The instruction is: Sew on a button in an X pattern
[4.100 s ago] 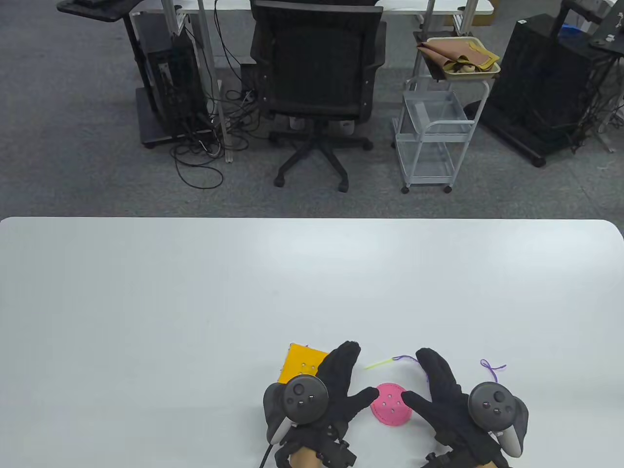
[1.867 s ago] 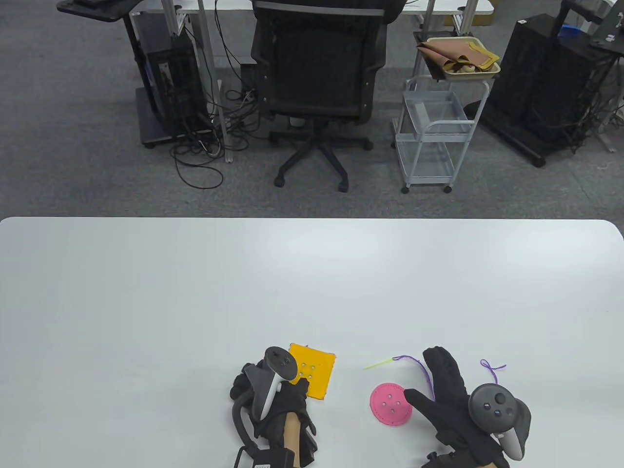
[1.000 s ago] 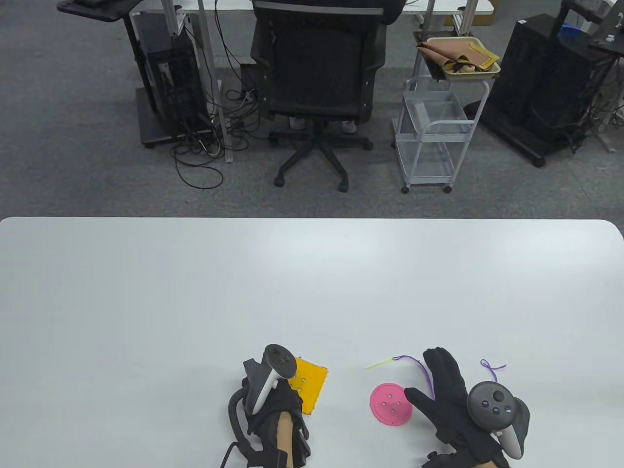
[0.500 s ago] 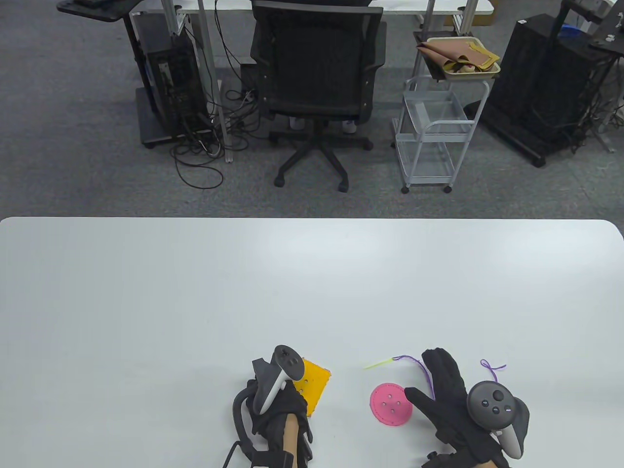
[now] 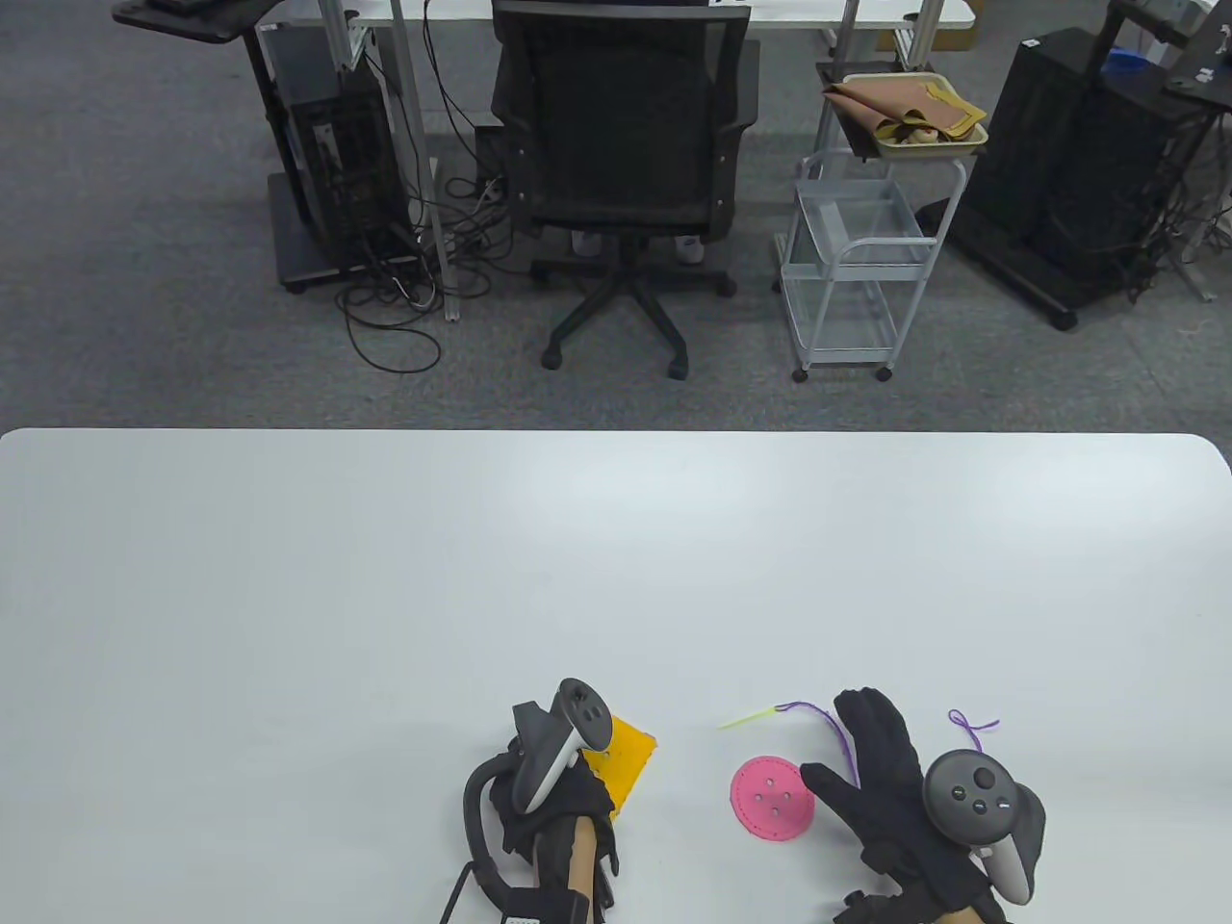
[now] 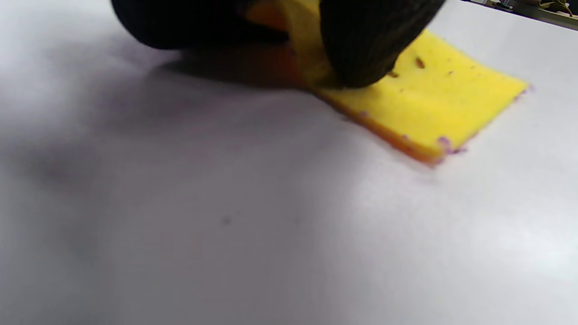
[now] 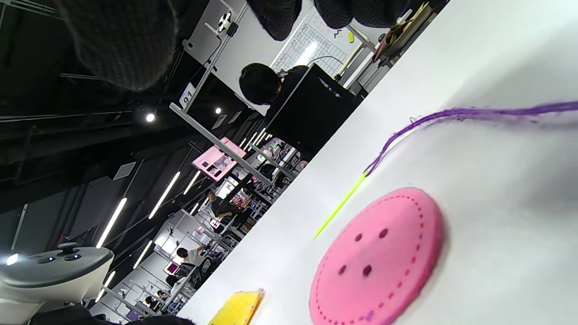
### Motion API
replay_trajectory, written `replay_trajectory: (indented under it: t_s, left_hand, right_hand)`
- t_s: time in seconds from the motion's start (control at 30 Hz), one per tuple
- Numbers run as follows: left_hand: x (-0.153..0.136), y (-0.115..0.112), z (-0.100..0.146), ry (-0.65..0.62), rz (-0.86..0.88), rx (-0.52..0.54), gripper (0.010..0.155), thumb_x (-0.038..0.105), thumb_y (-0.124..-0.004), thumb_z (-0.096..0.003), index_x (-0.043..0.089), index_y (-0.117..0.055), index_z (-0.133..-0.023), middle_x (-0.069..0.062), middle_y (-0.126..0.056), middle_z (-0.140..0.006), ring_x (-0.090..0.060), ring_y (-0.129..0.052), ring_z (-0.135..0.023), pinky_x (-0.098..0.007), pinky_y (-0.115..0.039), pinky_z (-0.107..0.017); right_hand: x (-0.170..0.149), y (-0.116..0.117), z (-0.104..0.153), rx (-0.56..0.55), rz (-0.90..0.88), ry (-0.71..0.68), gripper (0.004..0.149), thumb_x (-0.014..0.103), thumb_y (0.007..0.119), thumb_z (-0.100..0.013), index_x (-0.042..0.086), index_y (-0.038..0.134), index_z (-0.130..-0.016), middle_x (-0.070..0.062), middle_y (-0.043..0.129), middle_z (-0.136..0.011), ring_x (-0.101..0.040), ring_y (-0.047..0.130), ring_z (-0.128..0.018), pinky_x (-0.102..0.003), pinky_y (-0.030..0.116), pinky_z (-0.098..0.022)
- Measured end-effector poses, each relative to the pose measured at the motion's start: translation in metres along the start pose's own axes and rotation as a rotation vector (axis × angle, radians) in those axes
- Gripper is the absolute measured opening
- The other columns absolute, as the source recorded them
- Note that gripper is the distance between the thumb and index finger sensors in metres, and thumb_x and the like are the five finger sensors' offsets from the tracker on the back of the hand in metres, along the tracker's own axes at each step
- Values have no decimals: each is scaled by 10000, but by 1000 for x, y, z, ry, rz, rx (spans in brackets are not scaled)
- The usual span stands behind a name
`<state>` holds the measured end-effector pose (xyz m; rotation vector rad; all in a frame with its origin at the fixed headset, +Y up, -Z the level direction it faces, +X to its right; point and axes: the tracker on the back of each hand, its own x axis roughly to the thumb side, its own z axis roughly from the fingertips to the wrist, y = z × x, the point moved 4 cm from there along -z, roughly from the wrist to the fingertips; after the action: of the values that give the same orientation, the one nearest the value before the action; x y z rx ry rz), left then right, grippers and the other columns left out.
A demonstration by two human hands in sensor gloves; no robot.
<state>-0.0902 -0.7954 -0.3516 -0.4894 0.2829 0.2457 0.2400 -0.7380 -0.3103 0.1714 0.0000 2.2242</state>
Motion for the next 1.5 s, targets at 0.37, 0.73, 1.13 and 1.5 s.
replay_trajectory:
  t_s: [0.37, 0.73, 1.13, 1.5]
  left_hand:
    - [-17, -1, -6, 9, 144, -67, 731, 306, -819, -478, 99, -408, -1047, -118, -540, -919, -333, -645, -756, -491, -691, -535]
    - [-22, 1, -6, 22, 176, -28, 619, 303, -806, -484, 156, -495, -999, -77, -596, -894, -307, -695, -719, -463, -722, -506]
    - [-31, 15, 2, -24, 326, 99, 447, 258, -774, -490, 190, -736, -930, -56, -857, -819, -276, -924, -627, -453, -846, -422]
    - [-37, 32, 15, -161, 562, 260, 404, 290, -815, -469, 219, -818, -868, -22, -1000, -726, -223, -1046, -540, -408, -914, -334]
  right_hand:
    - [-2, 0, 0, 19, -20, 17, 872, 567, 699, -471, 110, 308, -1102, -260, 179, -1156, -504, 279, -1057, -631, 239, -764]
    - [-13, -17, -4, -16, -116, 66, 875, 565, 699, -473, 104, 305, -1103, -266, 172, -1154, -511, 262, -1056, -634, 230, -761]
    - [-17, -18, -5, -11, -128, 81, 875, 566, 699, -473, 102, 306, -1103, -264, 169, -1154, -511, 258, -1055, -634, 225, -760]
    - [-20, -15, -5, 3, -133, 88, 875, 565, 699, -473, 101, 307, -1102, -263, 166, -1154, -512, 255, -1054, -635, 221, -759]
